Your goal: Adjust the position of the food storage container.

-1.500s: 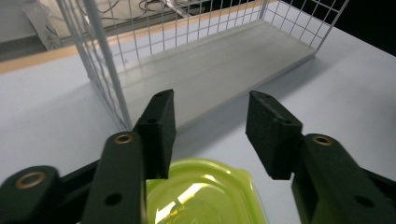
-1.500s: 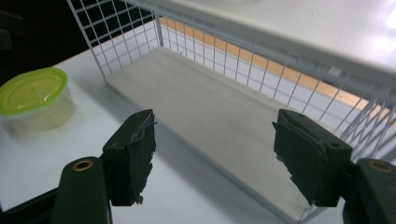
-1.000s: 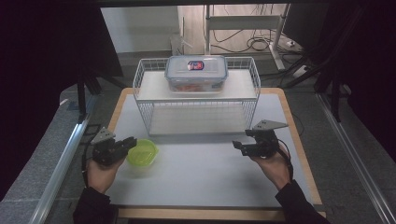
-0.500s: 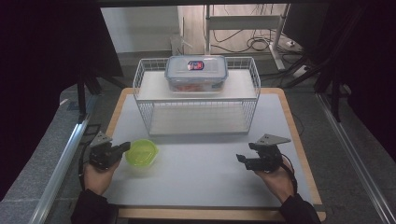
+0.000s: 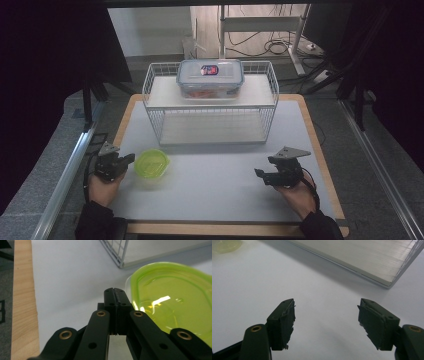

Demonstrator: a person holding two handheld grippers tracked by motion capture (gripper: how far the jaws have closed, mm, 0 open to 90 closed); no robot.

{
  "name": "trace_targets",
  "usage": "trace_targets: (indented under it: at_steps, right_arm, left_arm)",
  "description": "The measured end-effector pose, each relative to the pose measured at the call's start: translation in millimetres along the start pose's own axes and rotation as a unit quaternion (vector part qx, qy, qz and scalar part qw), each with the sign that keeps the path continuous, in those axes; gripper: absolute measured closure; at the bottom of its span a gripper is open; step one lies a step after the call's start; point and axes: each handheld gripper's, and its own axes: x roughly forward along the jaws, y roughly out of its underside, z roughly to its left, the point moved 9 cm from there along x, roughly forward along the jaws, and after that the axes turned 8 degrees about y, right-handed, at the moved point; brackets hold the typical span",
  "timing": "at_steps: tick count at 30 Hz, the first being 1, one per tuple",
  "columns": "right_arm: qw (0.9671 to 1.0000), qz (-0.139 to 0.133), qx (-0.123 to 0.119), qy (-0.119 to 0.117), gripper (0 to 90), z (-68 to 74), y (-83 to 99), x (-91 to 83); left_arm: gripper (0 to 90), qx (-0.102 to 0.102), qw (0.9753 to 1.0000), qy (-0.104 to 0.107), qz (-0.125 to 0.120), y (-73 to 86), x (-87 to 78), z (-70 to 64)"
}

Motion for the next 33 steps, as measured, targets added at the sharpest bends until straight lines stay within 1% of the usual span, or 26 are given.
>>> trace_targets:
  at_steps: [1,4,5,8,9,11,12,13,16,18,19,20,22,25,26,27,28,33]
  right_arm:
    - [1.0000,0.000,-0.001,0.000,29.5,0.1,0.2,-0.1]
    - [1.0000,0.002,0.000,-0.001,29.4,0.9,1.9,-0.4]
    - [1.0000,0.002,0.000,-0.001,29.4,0.9,1.9,-0.4]
    - [1.0000,0.009,-0.003,0.000,29.4,1.2,6.0,-0.5]
    - [1.0000,0.009,-0.003,0.000,29.5,1.5,6.3,-0.9]
    - [1.0000,0.009,-0.003,-0.001,29.4,1.9,6.2,-1.4]
    - [1.0000,0.009,-0.003,-0.001,29.5,2.1,6.6,-1.7]
    - [0.9999,0.011,-0.003,-0.001,29.4,2.1,7.0,-1.4]
    - [0.9999,0.014,-0.005,-0.002,29.4,2.8,7.8,-0.5]
    - [0.9999,0.013,-0.006,-0.002,29.4,3.5,7.4,-0.4]
    - [0.9999,0.013,-0.006,-0.002,29.4,4.0,7.3,-0.4]
    - [0.9999,0.015,-0.008,-0.001,29.5,3.9,7.5,-0.6]
    - [0.9998,0.016,-0.007,-0.003,29.5,4.2,7.8,-0.3]
    - [0.9998,0.018,-0.007,-0.003,29.4,3.8,8.6,0.8]
    - [0.9998,0.018,-0.007,-0.003,29.5,4.0,8.7,0.9]
    - [0.9998,0.019,-0.008,-0.003,29.4,4.2,8.8,1.1]
    - [0.9998,0.019,-0.008,-0.004,29.4,4.4,8.9,1.4]
    - [0.9997,0.022,-0.009,-0.005,29.4,5.2,9.6,2.0]
  left_arm:
    - [90.0,-0.004,1.0000,-0.003,0.007,3.1,2.0,2.7]
    - [90.0,-0.008,0.9998,-0.002,0.018,7.3,4.3,3.2]
    - [90.0,-0.008,0.9998,-0.002,0.018,7.3,4.3,3.2]
    - [90.0,-0.005,0.9994,-0.002,0.034,13.0,7.4,1.0]
    - [90.0,-0.003,0.9993,-0.001,0.036,14.1,7.3,0.2]
    - [90.0,-0.004,0.9994,-0.003,0.035,14.0,6.6,-0.2]
    - [90.0,-0.010,0.9996,-0.002,0.027,12.6,3.3,0.0]
    - [90.0,-0.014,0.9996,0.002,0.025,12.8,3.0,-0.2]
    - [90.0,-0.017,0.9991,0.009,0.038,17.3,7.7,-0.7]
    - [90.0,-0.017,0.9990,0.013,0.038,17.3,8.5,-1.9]
    - [90.0,-0.013,0.9992,0.006,0.038,16.8,7.0,-1.2]
    - [90.0,-0.013,0.9994,0.001,0.032,15.1,4.6,-0.2]
    - [90.0,-0.024,0.9996,0.003,0.016,10.8,-0.4,1.9]
    - [90.0,-0.018,0.9998,-0.003,0.010,7.6,-3.4,2.2]
    - [90.0,-0.016,0.9998,0.006,0.003,4.4,-4.4,-1.5]
    - [89.9,-0.014,0.9999,0.007,0.003,3.4,-3.9,-3.3]
    - [89.9,-0.011,0.9999,0.005,0.007,3.3,-2.7,-4.4]
    - [89.8,-0.011,0.9998,0.003,0.018,4.9,1.2,-7.5]
